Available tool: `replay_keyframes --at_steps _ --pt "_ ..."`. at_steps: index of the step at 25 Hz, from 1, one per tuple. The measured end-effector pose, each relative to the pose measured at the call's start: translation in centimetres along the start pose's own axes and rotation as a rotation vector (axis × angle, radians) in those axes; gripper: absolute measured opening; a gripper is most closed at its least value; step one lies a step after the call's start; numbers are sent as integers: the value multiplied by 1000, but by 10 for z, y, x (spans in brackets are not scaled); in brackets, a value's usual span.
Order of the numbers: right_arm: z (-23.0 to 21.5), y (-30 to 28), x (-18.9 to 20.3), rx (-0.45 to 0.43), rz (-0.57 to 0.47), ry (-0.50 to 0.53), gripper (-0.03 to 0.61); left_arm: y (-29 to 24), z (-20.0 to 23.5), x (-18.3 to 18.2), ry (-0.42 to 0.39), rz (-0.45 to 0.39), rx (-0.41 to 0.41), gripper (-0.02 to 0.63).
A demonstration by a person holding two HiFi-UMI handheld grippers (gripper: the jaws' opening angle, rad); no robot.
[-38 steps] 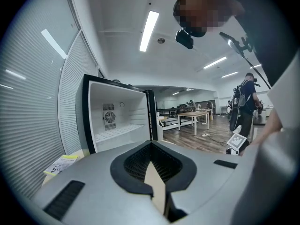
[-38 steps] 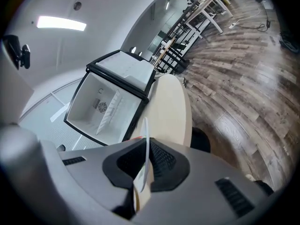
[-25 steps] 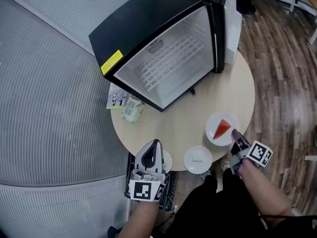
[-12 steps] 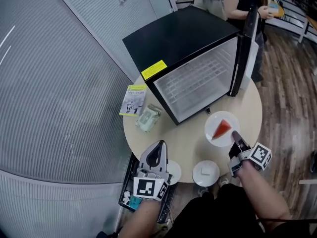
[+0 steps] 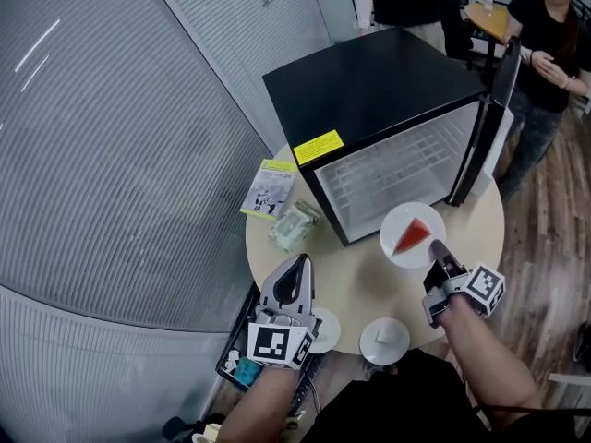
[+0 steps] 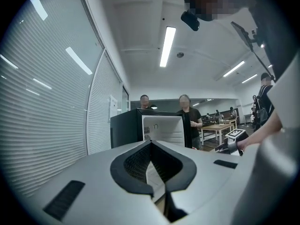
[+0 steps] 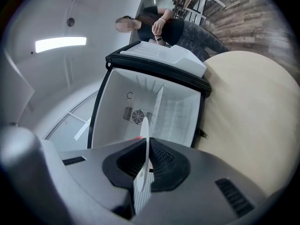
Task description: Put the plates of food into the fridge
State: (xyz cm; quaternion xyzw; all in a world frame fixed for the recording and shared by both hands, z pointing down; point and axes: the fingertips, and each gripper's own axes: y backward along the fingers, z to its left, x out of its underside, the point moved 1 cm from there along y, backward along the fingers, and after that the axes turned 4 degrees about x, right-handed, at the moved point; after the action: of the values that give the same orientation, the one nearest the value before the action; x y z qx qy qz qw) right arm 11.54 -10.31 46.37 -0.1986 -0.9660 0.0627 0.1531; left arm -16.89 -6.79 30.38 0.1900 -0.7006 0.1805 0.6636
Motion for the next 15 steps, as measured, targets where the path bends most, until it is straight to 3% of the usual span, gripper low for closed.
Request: replay_keyframes --at_steps 15 --pt "25 -96 -4 -6 91 -11 18 -15 34 -13 -23 3 -136 5"
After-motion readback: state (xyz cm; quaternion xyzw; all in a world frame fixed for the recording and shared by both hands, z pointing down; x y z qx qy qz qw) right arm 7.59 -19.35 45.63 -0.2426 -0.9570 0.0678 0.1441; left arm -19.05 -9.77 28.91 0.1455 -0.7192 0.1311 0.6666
